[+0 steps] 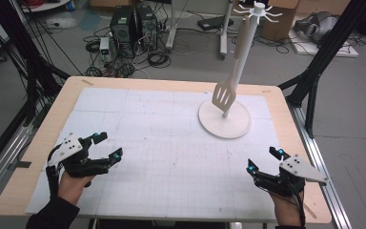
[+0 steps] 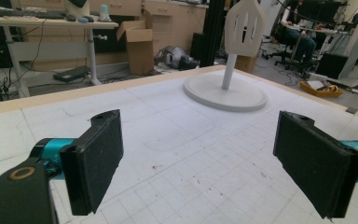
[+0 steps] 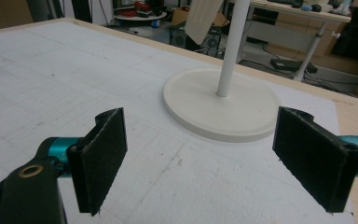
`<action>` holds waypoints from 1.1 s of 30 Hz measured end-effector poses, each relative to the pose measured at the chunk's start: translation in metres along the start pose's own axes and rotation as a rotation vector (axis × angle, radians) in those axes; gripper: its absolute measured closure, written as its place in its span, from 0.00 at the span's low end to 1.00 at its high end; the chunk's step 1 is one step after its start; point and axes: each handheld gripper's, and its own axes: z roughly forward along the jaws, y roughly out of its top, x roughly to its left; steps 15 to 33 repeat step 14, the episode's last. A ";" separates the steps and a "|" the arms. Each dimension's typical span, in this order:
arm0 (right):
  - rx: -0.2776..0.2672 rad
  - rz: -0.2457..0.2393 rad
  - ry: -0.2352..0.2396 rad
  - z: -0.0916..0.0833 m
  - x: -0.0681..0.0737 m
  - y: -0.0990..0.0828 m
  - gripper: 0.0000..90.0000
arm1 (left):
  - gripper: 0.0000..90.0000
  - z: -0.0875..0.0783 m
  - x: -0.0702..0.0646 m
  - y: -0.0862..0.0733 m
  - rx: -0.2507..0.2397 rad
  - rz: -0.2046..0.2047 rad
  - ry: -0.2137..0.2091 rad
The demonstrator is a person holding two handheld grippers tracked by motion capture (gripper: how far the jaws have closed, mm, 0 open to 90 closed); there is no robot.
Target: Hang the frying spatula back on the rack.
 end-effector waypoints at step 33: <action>0.003 0.021 -0.007 0.001 -0.005 -0.003 0.18 | 0.18 0.003 0.001 -0.003 0.016 -0.001 0.007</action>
